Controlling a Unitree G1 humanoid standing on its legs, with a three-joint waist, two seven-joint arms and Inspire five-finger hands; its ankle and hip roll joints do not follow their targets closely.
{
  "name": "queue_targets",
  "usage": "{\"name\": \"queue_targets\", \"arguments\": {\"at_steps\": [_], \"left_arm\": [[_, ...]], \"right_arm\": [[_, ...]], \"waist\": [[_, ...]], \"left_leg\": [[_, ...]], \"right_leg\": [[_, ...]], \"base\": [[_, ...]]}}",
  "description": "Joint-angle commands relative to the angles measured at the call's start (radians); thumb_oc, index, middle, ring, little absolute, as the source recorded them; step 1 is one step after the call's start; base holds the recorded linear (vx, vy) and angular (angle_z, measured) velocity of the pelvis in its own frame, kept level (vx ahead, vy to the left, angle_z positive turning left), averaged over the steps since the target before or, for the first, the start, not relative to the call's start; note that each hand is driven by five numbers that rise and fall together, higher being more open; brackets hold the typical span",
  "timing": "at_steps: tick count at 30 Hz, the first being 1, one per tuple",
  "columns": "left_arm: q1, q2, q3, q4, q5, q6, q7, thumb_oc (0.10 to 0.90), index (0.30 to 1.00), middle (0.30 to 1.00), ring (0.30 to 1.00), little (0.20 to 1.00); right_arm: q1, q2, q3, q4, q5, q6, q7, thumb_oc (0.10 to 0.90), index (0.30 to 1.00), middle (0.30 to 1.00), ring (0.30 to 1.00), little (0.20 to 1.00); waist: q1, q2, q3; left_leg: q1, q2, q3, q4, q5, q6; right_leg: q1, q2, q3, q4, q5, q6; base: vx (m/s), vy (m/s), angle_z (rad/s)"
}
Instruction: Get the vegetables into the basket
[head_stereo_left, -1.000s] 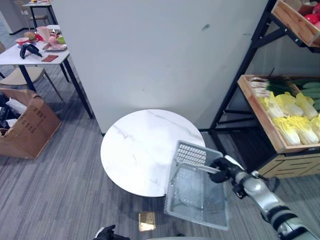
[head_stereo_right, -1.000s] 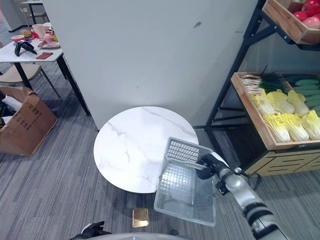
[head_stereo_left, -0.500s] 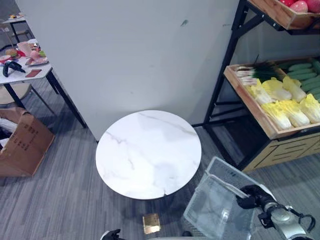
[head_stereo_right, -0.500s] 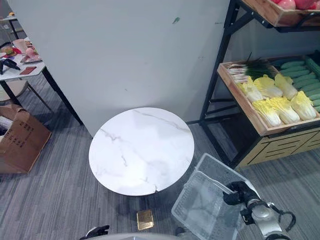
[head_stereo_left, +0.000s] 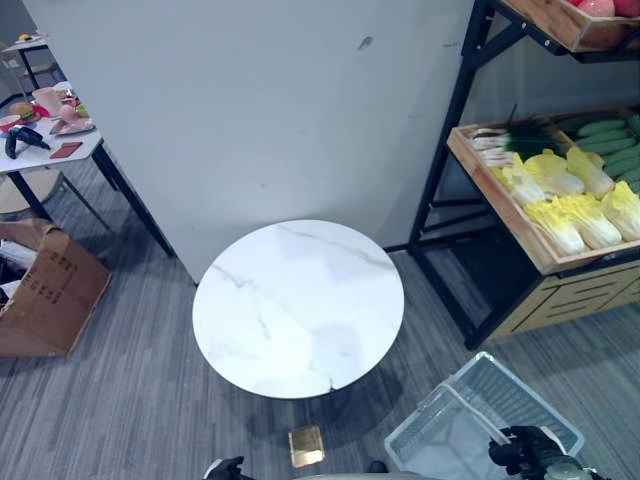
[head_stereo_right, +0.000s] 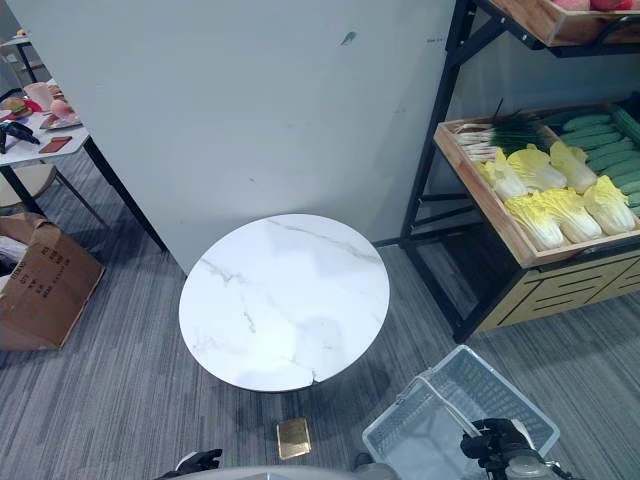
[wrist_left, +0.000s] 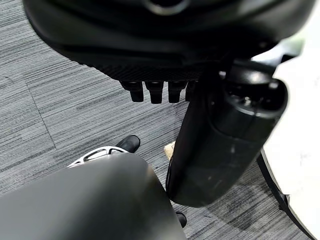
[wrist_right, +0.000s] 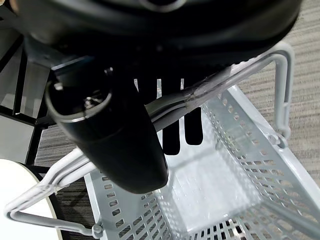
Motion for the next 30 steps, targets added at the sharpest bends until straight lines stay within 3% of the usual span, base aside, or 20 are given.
{"name": "queue_targets", "arguments": {"at_steps": [1,14,19,24,29,30], "left_arm": [[-0.028,-0.002,-0.018,0.050,0.030,-0.013,0.008,0.900,1.000,1.000,1.000,1.000],[-0.036,0.004,-0.026,0.048,0.055,-0.017,0.011,0.900,1.000,1.000,1.000,1.000],[-0.061,0.015,-0.043,0.037,0.072,-0.025,0.013,0.900,1.000,1.000,1.000,1.000],[-0.089,0.030,-0.044,0.034,0.076,-0.029,0.024,0.900,1.000,1.000,1.000,1.000],[-0.102,0.055,-0.025,0.018,0.052,-0.029,0.034,0.900,1.000,1.000,1.000,1.000],[-0.102,0.055,-0.025,0.018,0.052,-0.029,0.034,0.900,1.000,1.000,1.000,1.000]], "right_arm": [[-0.123,0.001,-0.031,-0.001,0.073,-0.101,-0.013,0.400,0.300,0.300,0.300,0.300],[-0.134,0.026,0.002,-0.036,0.066,-0.089,-0.007,0.400,0.300,0.300,0.300,0.300],[-0.166,0.039,0.043,-0.059,0.039,-0.081,-0.002,0.400,0.300,0.300,0.300,0.300],[-0.204,0.075,0.051,-0.091,0.097,-0.086,-0.007,0.400,0.300,0.300,0.300,0.300],[-0.226,0.103,0.070,-0.122,0.130,-0.093,-0.009,0.400,0.300,0.300,0.300,0.300],[-0.226,0.103,0.070,-0.122,0.130,-0.093,-0.009,0.400,0.300,0.300,0.300,0.300]], "waist": [[0.009,-0.066,-0.009],[-0.010,-0.075,0.008],[-0.023,-0.089,0.022],[-0.039,-0.108,0.037],[-0.018,-0.104,0.053],[-0.019,-0.104,0.054]], "left_leg": [[0.036,-0.018,-0.020,0.002,-0.016,-0.030],[0.022,-0.051,0.018,0.002,-0.036,-0.006],[0.008,-0.069,0.053,0.002,-0.045,0.004],[-0.014,-0.072,0.103,0.002,-0.049,0.007],[-0.019,-0.027,0.160,0.002,-0.037,0.000],[-0.019,-0.027,0.159,0.002,-0.037,0.000]], "right_leg": [[0.024,-0.020,0.018,0.051,-0.034,0.066],[-0.039,-0.046,0.063,0.071,0.011,0.097],[-0.085,-0.059,0.105,0.084,0.044,0.126],[-0.146,-0.061,0.143,0.091,0.094,0.161],[-0.175,-0.106,0.016,0.152,0.089,0.157],[-0.175,-0.106,0.015,0.152,0.089,0.157]], "base": [[0.00,0.022,0.06],[-0.02,0.061,-0.06],[-0.05,0.102,-0.23],[-0.06,0.052,-0.33],[-0.07,-0.038,-0.49],[-0.07,-0.057,-0.41]]}}
